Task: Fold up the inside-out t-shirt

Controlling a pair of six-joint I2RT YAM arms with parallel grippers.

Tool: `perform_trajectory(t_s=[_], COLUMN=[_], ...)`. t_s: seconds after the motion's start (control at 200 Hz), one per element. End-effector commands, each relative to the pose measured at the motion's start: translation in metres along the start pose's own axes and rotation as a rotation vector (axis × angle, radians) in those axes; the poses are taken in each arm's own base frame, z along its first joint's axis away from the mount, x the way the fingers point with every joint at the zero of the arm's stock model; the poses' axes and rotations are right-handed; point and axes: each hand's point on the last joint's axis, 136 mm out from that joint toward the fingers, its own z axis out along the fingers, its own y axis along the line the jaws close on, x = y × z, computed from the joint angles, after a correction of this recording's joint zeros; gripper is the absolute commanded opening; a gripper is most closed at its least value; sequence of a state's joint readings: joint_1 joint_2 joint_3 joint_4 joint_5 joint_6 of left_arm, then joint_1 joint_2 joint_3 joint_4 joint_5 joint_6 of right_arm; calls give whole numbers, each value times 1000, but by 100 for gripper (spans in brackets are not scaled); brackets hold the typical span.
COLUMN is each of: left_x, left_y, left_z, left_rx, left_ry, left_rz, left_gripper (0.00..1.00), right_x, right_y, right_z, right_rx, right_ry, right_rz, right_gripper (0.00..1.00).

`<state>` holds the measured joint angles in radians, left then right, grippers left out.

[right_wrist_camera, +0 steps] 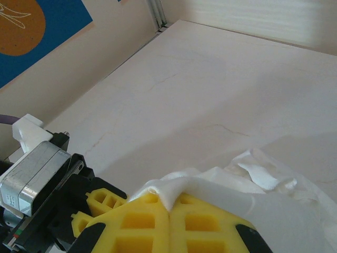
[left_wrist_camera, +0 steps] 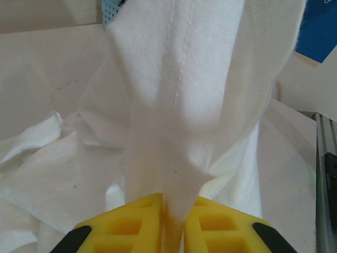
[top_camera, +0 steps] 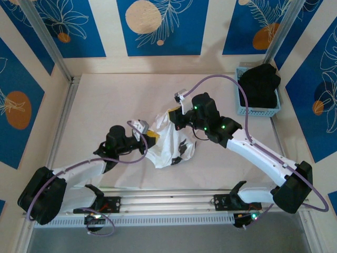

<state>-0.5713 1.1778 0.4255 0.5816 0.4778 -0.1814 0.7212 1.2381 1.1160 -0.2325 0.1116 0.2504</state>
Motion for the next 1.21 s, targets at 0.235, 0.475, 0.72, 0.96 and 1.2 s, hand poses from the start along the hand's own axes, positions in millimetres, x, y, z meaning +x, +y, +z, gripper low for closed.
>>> perform_trajectory(t_s=[0.235, 0.475, 0.72, 0.96, 1.2], left_x=[-14, -27, -56, -44, -64], left_y=[7, 35, 47, 38, 65], left_z=[0, -18, -70, -88, -137], left_rx=[-35, -247, -487, -520, -768], left_ry=[-24, -41, -55, 99, 62], left_rz=[18, -64, -173, -222, -169], left_gripper=[11, 0, 0, 0, 0], right_x=[-8, -6, 12, 24, 44], right_y=[3, -9, 2, 51, 36], right_z=[-8, -12, 7, 21, 10], right_rx=[-23, 45, 48, -208, -222], right_ry=[-37, -37, 19, 31, 65], right_rz=[-6, 5, 6, -15, -21], right_gripper=[0, 0, 5, 14, 42])
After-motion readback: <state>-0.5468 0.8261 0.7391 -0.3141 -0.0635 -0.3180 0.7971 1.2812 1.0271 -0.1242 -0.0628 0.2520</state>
